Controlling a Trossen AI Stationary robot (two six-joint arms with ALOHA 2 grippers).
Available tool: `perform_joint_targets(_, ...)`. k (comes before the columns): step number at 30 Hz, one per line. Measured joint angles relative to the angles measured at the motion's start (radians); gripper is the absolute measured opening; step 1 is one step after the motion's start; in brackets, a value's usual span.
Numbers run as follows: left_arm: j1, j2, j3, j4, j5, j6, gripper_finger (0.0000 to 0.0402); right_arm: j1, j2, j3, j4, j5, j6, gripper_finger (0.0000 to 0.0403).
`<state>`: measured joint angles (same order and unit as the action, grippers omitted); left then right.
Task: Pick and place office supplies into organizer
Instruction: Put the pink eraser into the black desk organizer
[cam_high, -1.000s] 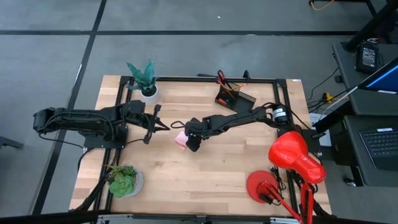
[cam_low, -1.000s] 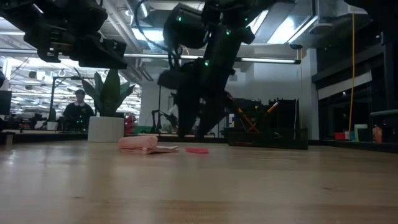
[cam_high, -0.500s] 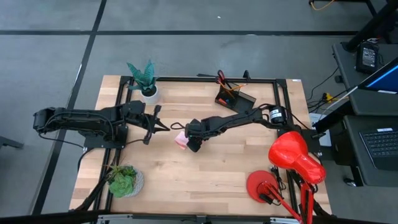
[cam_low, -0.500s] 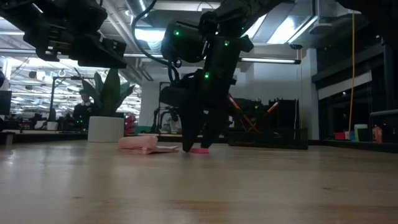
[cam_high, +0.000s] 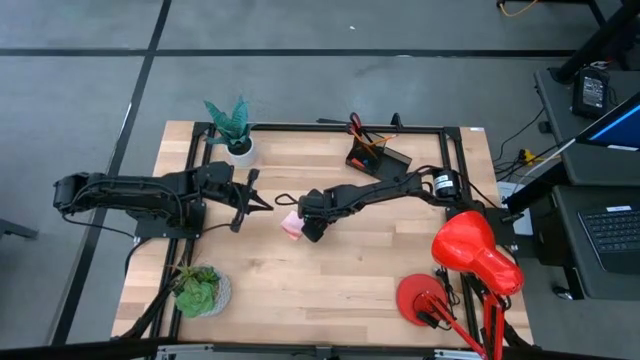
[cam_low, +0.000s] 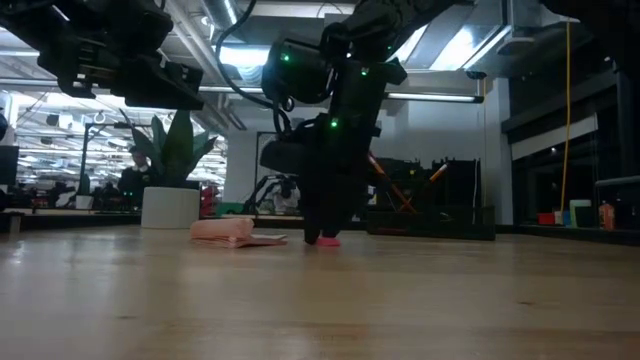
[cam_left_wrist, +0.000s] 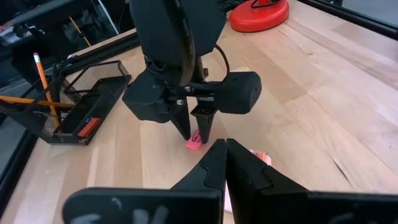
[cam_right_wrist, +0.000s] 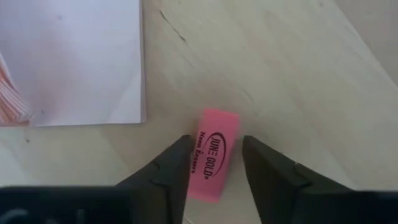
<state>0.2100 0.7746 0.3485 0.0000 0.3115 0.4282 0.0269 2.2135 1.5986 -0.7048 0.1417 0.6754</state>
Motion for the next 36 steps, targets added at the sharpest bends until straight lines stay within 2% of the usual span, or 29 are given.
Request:
perform_joint_targets(13,0.0,0.0,0.0,-0.004,0.0,0.0,0.0002,0.0,0.0,0.0,-0.009,-0.006,-0.068,0.0065)
perform_joint_targets(27,0.0,0.0,0.0,-0.011,0.0,-0.007,0.0002,0.007,-0.071,-0.008,-0.047,-0.042,-0.139,0.0057)
perform_joint_targets(33,0.0,0.0,0.0,-0.012,-0.004,-0.015,0.0002,0.002,-0.143,-0.006,-0.06,-0.016,-0.199,0.0057)
perform_joint_targets(36,0.0,0.0,0.0,-0.011,-0.004,-0.019,0.0002,0.005,-0.185,-0.004,-0.075,0.031,-0.232,0.0056)
